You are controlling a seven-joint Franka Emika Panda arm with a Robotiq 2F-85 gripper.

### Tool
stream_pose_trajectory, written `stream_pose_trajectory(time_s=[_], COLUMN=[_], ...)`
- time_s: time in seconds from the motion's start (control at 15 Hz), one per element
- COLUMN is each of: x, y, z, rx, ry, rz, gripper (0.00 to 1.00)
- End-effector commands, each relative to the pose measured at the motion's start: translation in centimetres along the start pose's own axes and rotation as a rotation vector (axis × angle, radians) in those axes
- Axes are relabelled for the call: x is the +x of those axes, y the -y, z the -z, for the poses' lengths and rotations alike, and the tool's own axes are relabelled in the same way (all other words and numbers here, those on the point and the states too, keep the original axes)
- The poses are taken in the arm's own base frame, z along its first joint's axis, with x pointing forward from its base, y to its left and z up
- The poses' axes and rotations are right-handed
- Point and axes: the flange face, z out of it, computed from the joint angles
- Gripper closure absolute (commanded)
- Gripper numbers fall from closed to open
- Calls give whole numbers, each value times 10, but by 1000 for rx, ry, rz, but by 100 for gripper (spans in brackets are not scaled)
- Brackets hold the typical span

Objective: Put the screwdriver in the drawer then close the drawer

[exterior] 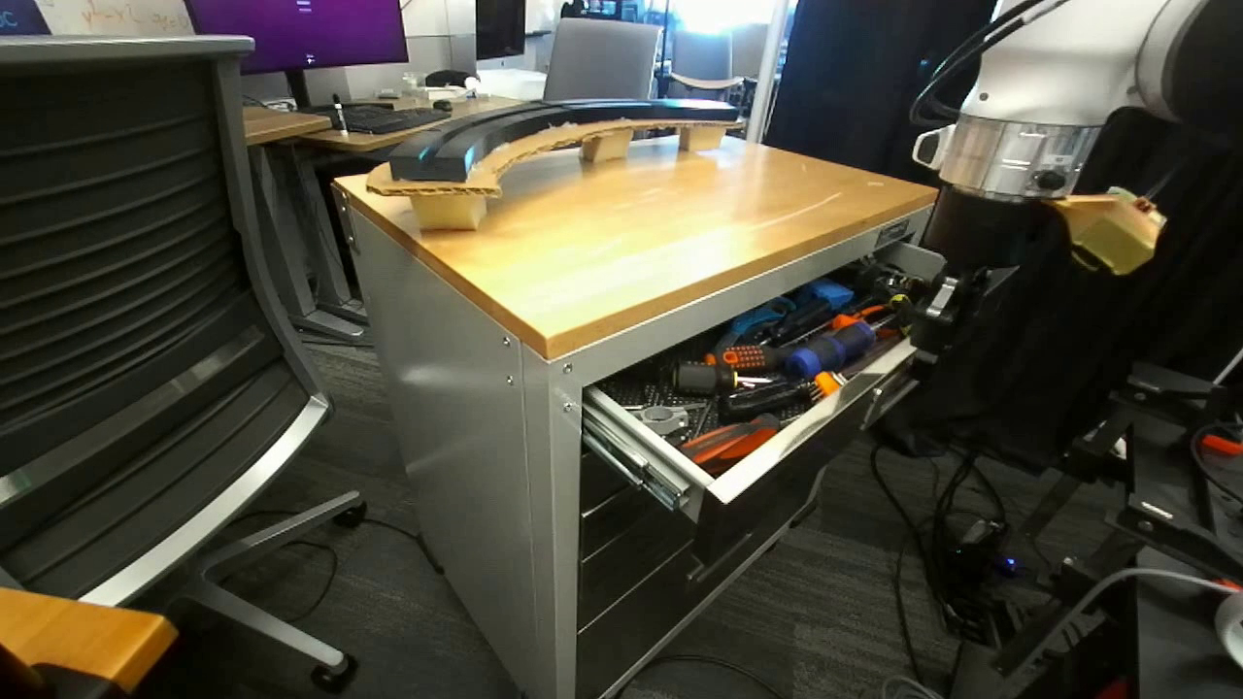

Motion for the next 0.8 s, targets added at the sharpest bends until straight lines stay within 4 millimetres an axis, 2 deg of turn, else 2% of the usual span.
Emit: stream_pose_trajectory(time_s=[0.0, 0.2, 0.47, 0.73], x=[2, 10, 35, 60], y=[17, 21, 25, 39], z=[-7, -7, -2, -1], rx=[26, 32, 9, -15], ry=[-165, -277, -394, -503], rz=[56, 117, 184, 219], gripper=[95, 95, 94, 95])
